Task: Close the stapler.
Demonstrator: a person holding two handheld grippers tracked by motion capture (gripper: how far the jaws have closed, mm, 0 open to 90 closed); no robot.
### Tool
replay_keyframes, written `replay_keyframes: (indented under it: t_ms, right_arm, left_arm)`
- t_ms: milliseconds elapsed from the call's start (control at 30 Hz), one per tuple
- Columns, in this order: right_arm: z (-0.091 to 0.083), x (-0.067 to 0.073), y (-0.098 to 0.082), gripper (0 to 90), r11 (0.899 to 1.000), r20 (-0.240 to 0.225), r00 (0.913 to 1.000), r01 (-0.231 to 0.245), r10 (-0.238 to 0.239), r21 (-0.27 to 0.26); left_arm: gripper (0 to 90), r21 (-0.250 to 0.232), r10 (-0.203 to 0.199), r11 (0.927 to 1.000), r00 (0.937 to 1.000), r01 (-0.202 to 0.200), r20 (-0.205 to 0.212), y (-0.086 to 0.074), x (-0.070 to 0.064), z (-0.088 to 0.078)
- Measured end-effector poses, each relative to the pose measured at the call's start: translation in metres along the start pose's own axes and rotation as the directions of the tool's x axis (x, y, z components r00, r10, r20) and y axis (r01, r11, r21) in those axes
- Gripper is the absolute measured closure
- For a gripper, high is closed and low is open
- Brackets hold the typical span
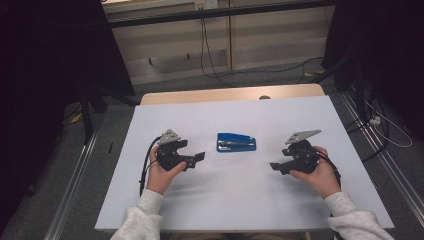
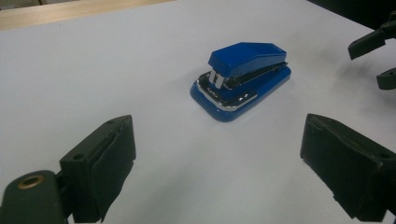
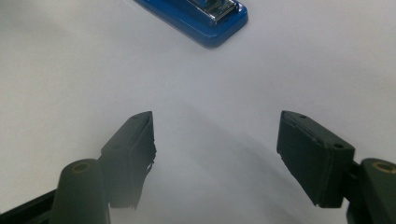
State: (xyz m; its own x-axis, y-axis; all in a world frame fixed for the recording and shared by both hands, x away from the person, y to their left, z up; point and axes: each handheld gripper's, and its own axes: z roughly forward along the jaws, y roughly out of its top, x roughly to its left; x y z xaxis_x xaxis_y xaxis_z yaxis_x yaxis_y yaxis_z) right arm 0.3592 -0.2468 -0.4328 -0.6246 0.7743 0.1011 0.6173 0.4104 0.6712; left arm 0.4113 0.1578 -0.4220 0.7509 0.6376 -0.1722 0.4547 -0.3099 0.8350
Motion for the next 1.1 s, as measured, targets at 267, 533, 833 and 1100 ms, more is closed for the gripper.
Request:
replay_keyframes:
  t_ms: [267, 533, 833, 1100]
  right_arm:
    - [-0.005, 0.004, -0.004, 26.0, 1.0, 0.004, 1.0, 0.007, -0.007, 0.004]
    - [-0.012, 0.007, -0.008, 25.1, 1.0, 0.004, 1.0, 0.006, -0.006, -0.001]
    - [-0.017, 0.009, -0.011, 24.4, 1.0, 0.004, 0.9999, 0.012, -0.012, -0.002]
    - [-0.02, 0.012, -0.014, 24.0, 1.0, -0.006, 0.9999, 0.014, -0.014, -0.008]
  left_arm:
    - [9.7, -0.014, 0.005, 0.9999, 1.0, -0.005, 0.001, -0.007, 0.0, -0.014]
    - [9.3, -0.016, 0.007, 0.9998, 0.9997, -0.008, -0.025, -0.013, 0.002, -0.028]
    - [9.3, -0.015, -0.004, 0.9999, 0.9997, 0.004, -0.024, -0.022, 0.006, -0.041]
    - [9.3, -0.017, -0.013, 0.9998, 0.9991, 0.013, -0.04, -0.031, 0.01, -0.056]
